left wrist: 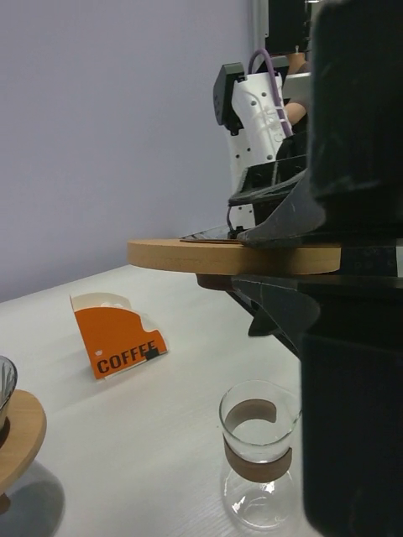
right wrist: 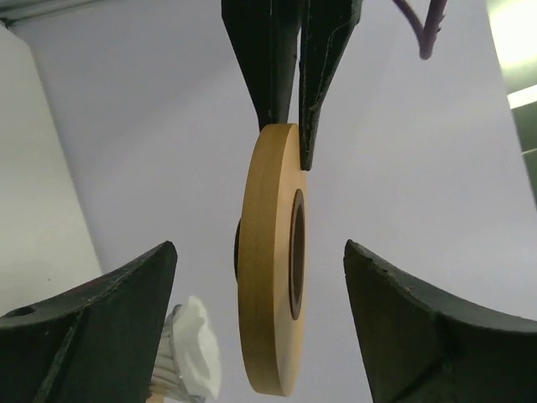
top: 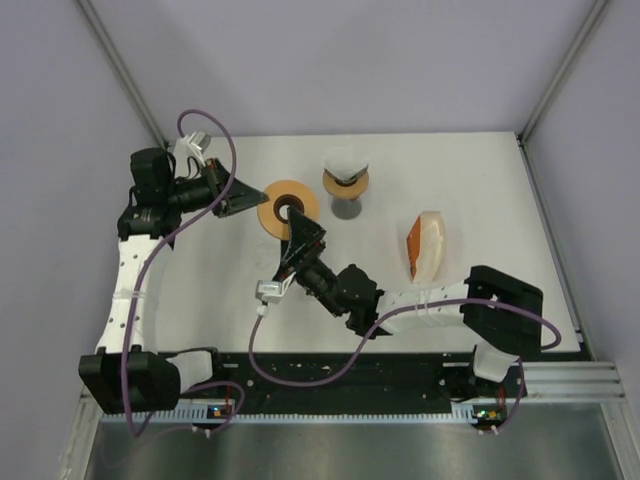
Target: Place the coffee filter in the dripper
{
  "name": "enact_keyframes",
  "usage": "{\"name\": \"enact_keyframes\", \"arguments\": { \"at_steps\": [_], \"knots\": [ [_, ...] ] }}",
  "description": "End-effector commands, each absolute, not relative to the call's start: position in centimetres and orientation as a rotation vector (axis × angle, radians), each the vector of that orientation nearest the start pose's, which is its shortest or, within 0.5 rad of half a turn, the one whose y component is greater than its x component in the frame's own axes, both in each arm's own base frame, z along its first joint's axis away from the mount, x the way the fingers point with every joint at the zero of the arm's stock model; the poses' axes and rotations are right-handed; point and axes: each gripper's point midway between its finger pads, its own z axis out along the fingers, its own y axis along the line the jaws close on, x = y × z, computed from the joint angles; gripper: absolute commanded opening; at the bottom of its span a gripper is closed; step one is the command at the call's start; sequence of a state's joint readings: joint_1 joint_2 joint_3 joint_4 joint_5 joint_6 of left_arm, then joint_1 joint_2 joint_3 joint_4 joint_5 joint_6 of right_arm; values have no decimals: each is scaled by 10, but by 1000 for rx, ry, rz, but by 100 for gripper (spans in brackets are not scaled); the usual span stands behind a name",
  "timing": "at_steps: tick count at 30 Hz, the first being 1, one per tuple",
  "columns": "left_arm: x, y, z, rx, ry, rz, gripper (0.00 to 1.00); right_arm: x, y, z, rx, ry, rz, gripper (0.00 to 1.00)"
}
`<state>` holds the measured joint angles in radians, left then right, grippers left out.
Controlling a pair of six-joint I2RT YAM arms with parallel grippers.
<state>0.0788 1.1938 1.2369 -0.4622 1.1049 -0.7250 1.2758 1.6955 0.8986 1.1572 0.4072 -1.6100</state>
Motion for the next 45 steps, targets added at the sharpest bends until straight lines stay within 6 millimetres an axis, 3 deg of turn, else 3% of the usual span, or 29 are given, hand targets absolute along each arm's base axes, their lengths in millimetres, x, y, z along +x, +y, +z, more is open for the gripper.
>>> {"name": "enact_keyframes", "arguments": {
  "at_steps": [1,5,8,10,13,15,18,23,28,45],
  "knots": [
    [276,-154,362,89,1983,-1522,0,245,398,345,-1025,709,-422,87],
    [287,-148,352,43,2007,-1501,0,229,399,323,-1158,875,-201,95],
    [292,-143,347,48,2013,-1438,0,194,406,315,-1254,1004,165,99],
    [292,-142,345,71,2018,-1391,0,159,409,331,-1317,996,450,99],
    [290,-141,343,102,2010,-1337,0,147,399,376,-1220,1066,728,99],
    [286,-144,341,118,2013,-1342,0,171,387,408,-1069,1153,814,99],
    [281,-146,341,135,2013,-1337,0,206,376,417,-929,1344,843,98],
    [275,-147,344,148,2007,-1337,0,243,379,388,-867,1608,684,98],
    [273,-148,344,151,2005,-1337,0,262,386,359,-854,1773,629,98],
    [270,-150,348,162,2001,-1356,0,305,395,328,-827,1859,544,68]
  ]
}}
